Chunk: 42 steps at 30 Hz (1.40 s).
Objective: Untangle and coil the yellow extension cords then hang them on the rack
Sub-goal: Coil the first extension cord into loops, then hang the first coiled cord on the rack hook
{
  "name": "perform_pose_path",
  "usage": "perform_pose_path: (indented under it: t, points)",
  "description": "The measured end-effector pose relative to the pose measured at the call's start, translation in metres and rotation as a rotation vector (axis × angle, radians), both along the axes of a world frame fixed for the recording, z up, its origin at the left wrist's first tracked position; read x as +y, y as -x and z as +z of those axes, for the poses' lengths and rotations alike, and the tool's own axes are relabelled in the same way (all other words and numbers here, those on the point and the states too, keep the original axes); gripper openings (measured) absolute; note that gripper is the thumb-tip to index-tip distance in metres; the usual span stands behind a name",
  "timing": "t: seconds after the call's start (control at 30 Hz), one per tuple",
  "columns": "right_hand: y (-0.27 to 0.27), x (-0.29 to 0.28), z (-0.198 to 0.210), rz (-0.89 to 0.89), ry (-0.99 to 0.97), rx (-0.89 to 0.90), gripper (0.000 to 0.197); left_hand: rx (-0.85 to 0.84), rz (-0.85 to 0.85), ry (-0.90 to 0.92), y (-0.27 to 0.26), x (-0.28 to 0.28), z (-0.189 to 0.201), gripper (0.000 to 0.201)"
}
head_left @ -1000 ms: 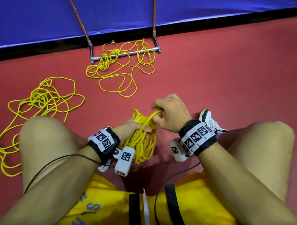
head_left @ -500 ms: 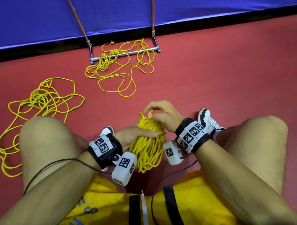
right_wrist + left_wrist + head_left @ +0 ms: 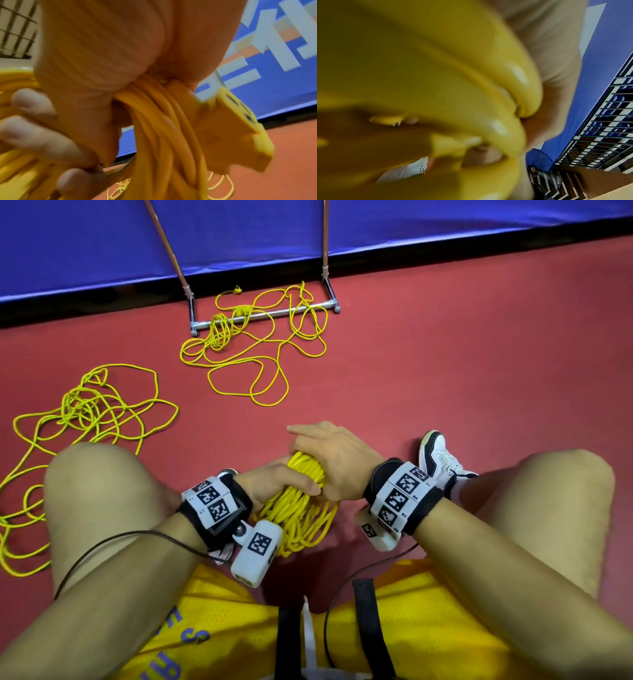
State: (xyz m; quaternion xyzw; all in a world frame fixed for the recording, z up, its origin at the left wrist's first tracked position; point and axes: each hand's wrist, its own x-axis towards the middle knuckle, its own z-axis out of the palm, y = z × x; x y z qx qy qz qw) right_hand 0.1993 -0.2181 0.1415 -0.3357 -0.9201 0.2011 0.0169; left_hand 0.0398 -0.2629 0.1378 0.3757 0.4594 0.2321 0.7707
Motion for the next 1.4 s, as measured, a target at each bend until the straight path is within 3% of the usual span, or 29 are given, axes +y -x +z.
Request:
perform_pose_path:
  t: [0.07, 0.17, 0.27, 0.43, 0.6, 0.73, 0.83, 0.93, 1.2, 1.4]
  points:
    - [0.0, 0.002, -0.007, 0.035, 0.042, 0.07, 0.066, 0.023, -0.042, 0.022, 0.001, 0.001, 0.001, 0.041]
    - [-0.001, 0.007, 0.002, -0.019, 0.056, 0.067, 0.056, 0.05, -0.06, -0.028, 0.0, 0.005, 0.014, 0.007]
    - [-0.002, 0.016, 0.023, -0.082, -0.012, 0.028, 0.039, 0.128, -0.03, -0.111, 0.0, 0.01, 0.025, 0.011]
    - [-0.003, 0.034, 0.053, -0.287, -0.099, 0.047, 0.026, 0.075, 0.163, -0.34, 0.025, 0.02, 0.051, 0.044]
    - [0.003, 0.039, 0.094, -0.536, -0.08, 0.145, 0.026, 0.198, 0.294, -0.589, 0.042, 0.027, 0.081, 0.105]
    - [0.004, 0.043, 0.129, -0.66, -0.085, 0.309, 0.029, 0.129, 0.443, -0.728, 0.048, 0.02, 0.088, 0.121]
    - [0.008, 0.035, 0.155, -0.67, -0.059, 0.433, 0.02, 0.103, 0.557, -0.783, 0.048, 0.023, 0.104, 0.115]
    - [0.011, 0.024, 0.176, -0.67, 0.053, 0.567, 0.028, 0.005, 0.588, -0.792, 0.051, 0.031, 0.131, 0.105]
    - [0.024, 0.026, 0.22, -0.644, 0.188, 0.768, 0.019, 0.013, 0.616, -0.829, 0.052, 0.038, 0.199, 0.044]
    - [0.027, 0.024, 0.257, -0.614, 0.257, 0.92, 0.031, -0.054, 0.613, -0.911, 0.051, 0.045, 0.248, 0.048]
